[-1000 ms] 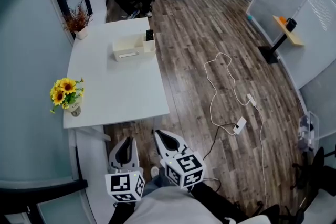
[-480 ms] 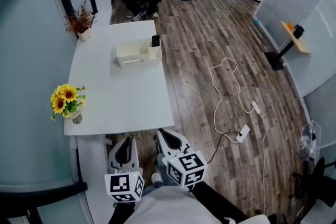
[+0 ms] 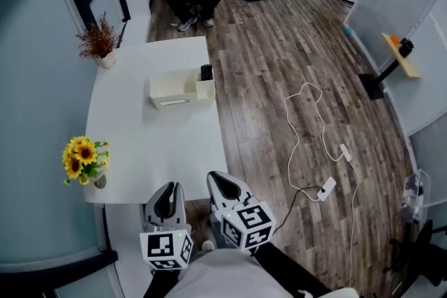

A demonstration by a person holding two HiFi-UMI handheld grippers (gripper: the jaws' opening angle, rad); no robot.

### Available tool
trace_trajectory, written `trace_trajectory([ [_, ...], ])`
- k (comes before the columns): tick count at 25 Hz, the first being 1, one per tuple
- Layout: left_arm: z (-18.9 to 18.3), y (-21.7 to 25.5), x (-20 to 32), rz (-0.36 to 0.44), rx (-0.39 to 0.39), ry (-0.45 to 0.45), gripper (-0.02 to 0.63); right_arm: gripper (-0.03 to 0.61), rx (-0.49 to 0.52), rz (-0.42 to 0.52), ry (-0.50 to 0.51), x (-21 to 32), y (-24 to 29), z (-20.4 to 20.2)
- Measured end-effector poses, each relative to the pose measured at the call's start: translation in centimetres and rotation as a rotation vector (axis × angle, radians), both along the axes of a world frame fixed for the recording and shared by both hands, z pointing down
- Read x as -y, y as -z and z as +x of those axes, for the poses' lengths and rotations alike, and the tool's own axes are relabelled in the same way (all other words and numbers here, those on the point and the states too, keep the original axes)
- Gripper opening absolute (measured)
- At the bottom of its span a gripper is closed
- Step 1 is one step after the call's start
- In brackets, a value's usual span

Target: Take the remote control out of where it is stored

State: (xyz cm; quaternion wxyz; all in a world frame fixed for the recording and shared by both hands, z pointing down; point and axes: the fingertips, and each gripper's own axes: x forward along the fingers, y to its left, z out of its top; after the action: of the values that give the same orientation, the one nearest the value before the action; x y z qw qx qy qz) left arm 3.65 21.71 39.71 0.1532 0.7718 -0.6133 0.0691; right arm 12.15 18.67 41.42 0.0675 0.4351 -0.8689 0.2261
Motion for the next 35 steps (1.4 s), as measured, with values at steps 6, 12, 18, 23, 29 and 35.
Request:
trace_trajectory([
  [6,-0.1,0.0,4.0,-0.011,0.001,0.039,0.048,0.006,0.003,-0.006,0.033,4.4,0.2,-0.1],
  [12,-0.2,0.4,7.4,-0.005,0.006,0.09,0.048,0.006,0.016,0.004,0.074,8.6,0.7,-0.1],
  [18,0.1,0.2,9.8,0.002,0.017,0.115,0.048,0.006,0.025,0.015,0.121,11.2,0.8,-0.7],
  [23,0.3,0.4,10.9,0.005,0.024,0.124,0.048,0.006,0.038,0.019,0.124,12.5,0.8,-0.5],
  [29,0.2,0.3,11.8,0.0,0.024,0.125,0.048,0.006,0.045,0.017,0.129,13.5,0.7,-0.8],
  [35,-0.5,0.7,13.7,-0.004,0.018,0.099,0.048,0.008,0.054,0.018,0.122,14.9,1.0,-1.5],
])
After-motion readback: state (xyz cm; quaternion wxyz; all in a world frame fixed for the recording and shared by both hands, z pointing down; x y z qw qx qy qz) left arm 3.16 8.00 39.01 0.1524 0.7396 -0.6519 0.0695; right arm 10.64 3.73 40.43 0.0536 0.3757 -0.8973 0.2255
